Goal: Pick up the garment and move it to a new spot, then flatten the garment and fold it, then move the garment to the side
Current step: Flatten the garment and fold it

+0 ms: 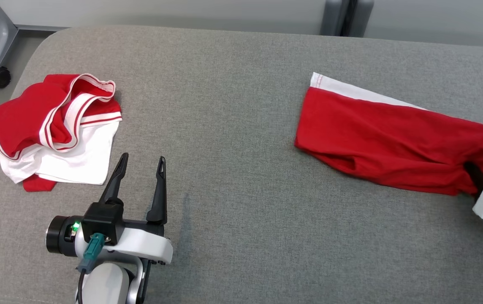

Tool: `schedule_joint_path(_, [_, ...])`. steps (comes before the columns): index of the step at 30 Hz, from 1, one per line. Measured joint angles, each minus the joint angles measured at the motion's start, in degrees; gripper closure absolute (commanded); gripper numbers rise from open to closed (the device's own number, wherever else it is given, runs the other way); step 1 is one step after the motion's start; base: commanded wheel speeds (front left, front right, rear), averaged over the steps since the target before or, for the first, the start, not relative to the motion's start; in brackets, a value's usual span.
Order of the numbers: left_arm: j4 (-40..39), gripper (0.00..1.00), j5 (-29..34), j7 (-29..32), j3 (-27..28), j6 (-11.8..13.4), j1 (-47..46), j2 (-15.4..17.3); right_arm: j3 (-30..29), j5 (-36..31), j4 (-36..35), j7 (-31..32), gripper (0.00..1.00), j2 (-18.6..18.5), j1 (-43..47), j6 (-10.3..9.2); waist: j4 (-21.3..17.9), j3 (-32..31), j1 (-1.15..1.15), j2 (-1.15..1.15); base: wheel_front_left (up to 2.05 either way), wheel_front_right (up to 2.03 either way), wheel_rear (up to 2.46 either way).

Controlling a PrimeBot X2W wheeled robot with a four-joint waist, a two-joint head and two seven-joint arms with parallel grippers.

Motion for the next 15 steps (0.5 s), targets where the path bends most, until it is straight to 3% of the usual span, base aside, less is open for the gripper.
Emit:
schedule_joint_path(7, [0.08,0.0,0.0,0.0,-0.09,0.0,-0.01,0.0,4.47,-5.14,5.14,1.83,1.0,-4.37,-3.24,0.0,0.35,-0.16,0.0,0.0,0.0,0.0,0.0])
schedule_joint_path(10, [0.15,0.0,0.0,0.0,-0.19,0.0,-0.1,-0.01,8.82,-11.79,8.81,1.89,1.0,-6.34,-5.3,0.01,0.57,-0.19,0.0,0.0,0.0,0.0,0.0])
schedule_joint_path(15, [0.24,0.0,0.01,0.0,-0.21,0.0,-0.26,-0.01,11.71,-17.02,13.67,1.37,1.0,-6.5,-7.99,0.0,0.78,-0.22,0.0,0.0,0.0,0.0,0.0])
